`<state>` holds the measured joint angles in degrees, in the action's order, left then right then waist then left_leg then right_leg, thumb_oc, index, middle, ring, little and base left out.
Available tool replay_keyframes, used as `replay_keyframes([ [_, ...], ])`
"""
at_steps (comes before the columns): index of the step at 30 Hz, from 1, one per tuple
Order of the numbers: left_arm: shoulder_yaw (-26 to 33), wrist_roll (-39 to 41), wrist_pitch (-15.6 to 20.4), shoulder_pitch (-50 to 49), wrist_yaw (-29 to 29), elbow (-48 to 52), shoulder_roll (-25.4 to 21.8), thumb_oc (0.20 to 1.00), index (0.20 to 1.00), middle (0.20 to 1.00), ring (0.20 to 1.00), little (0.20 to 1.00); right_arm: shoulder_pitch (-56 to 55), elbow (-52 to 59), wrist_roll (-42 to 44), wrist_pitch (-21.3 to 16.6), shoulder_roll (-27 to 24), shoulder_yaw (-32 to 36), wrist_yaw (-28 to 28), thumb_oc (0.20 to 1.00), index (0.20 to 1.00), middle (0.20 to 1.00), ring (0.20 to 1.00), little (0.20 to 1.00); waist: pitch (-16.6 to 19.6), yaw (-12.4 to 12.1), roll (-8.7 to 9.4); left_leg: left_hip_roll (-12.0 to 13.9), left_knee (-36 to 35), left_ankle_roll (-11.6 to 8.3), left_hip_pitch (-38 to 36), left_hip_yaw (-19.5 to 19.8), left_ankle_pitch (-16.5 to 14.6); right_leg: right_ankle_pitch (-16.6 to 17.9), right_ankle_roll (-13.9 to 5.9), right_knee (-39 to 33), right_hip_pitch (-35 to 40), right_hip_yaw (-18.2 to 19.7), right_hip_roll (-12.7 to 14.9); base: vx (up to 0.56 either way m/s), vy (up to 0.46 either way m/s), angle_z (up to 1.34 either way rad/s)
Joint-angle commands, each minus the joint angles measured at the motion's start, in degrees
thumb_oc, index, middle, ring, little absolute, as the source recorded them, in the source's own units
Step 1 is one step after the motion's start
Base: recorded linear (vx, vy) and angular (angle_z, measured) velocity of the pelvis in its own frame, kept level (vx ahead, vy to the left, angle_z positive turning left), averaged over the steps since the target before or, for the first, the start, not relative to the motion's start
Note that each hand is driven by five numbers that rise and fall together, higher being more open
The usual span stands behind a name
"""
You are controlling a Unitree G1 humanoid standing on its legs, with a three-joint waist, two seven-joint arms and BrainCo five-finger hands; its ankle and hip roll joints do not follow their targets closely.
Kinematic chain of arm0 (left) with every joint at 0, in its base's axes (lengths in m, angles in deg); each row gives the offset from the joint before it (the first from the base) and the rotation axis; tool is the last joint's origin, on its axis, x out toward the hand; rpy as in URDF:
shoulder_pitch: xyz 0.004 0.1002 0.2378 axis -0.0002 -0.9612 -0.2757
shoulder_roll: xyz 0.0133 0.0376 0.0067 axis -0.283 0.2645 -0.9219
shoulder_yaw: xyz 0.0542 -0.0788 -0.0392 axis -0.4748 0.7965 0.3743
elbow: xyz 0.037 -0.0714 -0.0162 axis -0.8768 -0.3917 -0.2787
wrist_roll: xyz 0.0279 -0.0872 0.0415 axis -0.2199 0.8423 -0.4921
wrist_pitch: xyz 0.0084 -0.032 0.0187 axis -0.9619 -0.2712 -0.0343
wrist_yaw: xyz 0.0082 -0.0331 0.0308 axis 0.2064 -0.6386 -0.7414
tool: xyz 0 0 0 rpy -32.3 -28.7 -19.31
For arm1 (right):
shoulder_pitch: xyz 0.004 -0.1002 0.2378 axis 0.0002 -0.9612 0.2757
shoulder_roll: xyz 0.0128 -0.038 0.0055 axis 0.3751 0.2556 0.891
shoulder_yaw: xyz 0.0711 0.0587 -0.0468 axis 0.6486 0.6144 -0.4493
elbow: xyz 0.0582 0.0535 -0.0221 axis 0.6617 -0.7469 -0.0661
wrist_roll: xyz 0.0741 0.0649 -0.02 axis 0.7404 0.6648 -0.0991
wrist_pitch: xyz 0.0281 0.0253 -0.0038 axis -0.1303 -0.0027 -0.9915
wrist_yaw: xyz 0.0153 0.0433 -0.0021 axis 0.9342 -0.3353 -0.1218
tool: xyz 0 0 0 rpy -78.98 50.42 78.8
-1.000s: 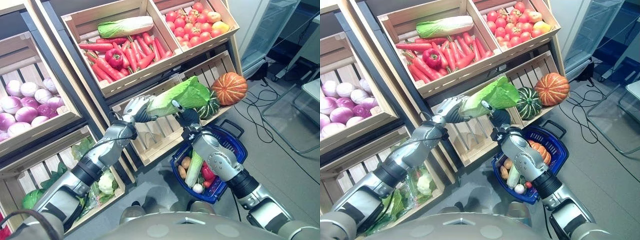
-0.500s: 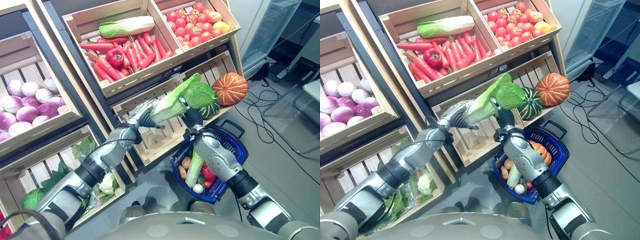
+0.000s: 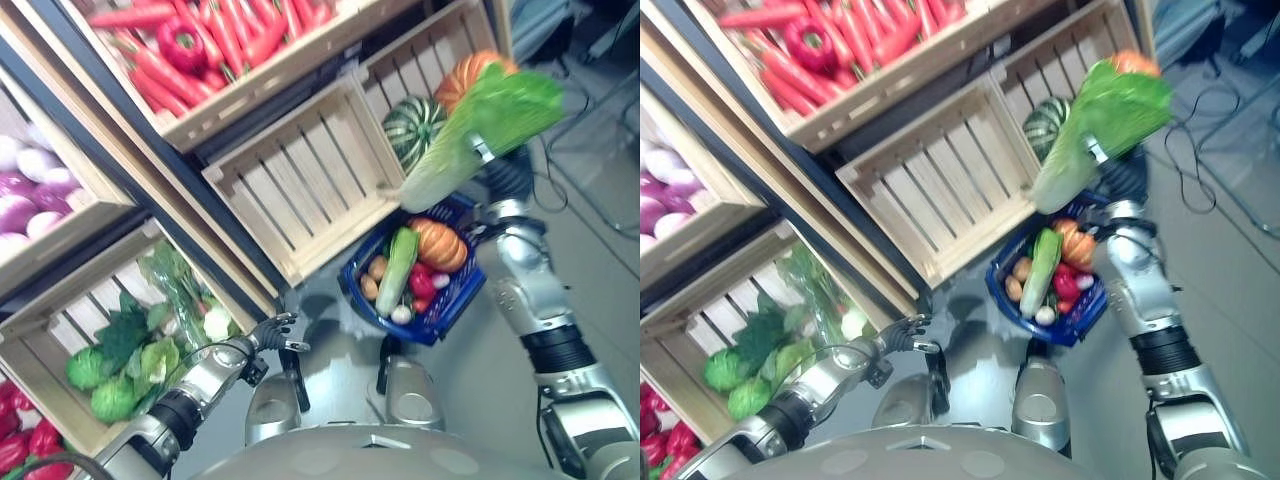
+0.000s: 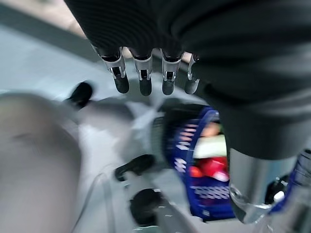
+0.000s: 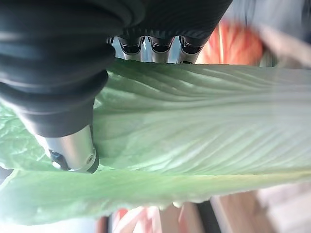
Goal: Pick up fruits and vegetables into the basket
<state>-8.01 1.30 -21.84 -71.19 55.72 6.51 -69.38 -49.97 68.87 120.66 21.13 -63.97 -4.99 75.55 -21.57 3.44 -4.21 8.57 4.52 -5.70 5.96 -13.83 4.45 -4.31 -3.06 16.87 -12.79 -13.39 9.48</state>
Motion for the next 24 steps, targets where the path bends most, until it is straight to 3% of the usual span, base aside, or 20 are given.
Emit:
replay_keyframes([
  [1,4.99,7.16,5.07,-1.07,3.45,-2.81,0.95,1.0,1.0,1.0,1.0,1.0,3.87,3.4,-4.88,-3.84,-2.6,4.91,2.19,0.2,0.2,0.2,0.2,0.2,-4.26,1.25,1.47,-0.28,7.76,1.8,0.96,-0.52,-9.5,-1.57,-1.84,0.65,0.25,0.53,1.63,-0.1,0.034,-0.05],
  [6,7.32,11.09,7.49,-3.78,7.91,-6.62,4.08,1.0,1.0,1.0,1.0,1.0,2.91,-1.67,-9.15,-2.68,-5.04,7.84,4.99,0.2,0.2,0.2,0.2,0.2,-8.21,1.35,-1.21,-0.95,9.6,1.2,5.92,-0.18,-7.5,-2.71,-0.48,5.68,-5.55,0.19,2.24,-0.06,0.017,0.06],
  [16,5.98,15.6,9.06,-5.2,10.23,-6.15,4.25,1.0,1.0,1.0,1.0,1.0,8.33,-13.4,-7.66,1.38,-9.19,6.79,4.96,0.2,0.2,0.2,0.2,0.2,-8.22,-1.09,-6.98,-3.29,11.69,0.3,15.31,1.06,-6.46,-6.82,0.03,14.57,-17.41,1.16,4.26,0.01,0.017,0.07],
  [21,5.89,21.39,12.15,-5.52,9.62,-5.8,4.03,1.0,1.0,1.0,1.0,1.0,17.72,-30.15,1.25,2.23,-9.32,4.37,2.41,0.2,0.2,0.2,0.2,0.2,-8.22,-4.19,-10.93,-4.65,13.34,0.39,22.34,2.03,-5.72,-8.03,0.96,19.29,-25.73,1.99,5.11,-0.04,0.009,0.06],
  [24,5.84,24.3,12.58,-5.94,9.29,-6.81,4.47,1.0,1.0,1.0,1.0,1.0,22.46,-39.32,1.5,3.46,-9.83,3.14,4.09,0.2,0.2,0.2,0.2,0.2,-8.22,-5.83,-12.9,-5.44,13.77,0.47,25.34,2.55,-5.34,-8.51,1.49,20.92,-28.96,2.13,5.46,-0.04,-0.013,0.14],
])
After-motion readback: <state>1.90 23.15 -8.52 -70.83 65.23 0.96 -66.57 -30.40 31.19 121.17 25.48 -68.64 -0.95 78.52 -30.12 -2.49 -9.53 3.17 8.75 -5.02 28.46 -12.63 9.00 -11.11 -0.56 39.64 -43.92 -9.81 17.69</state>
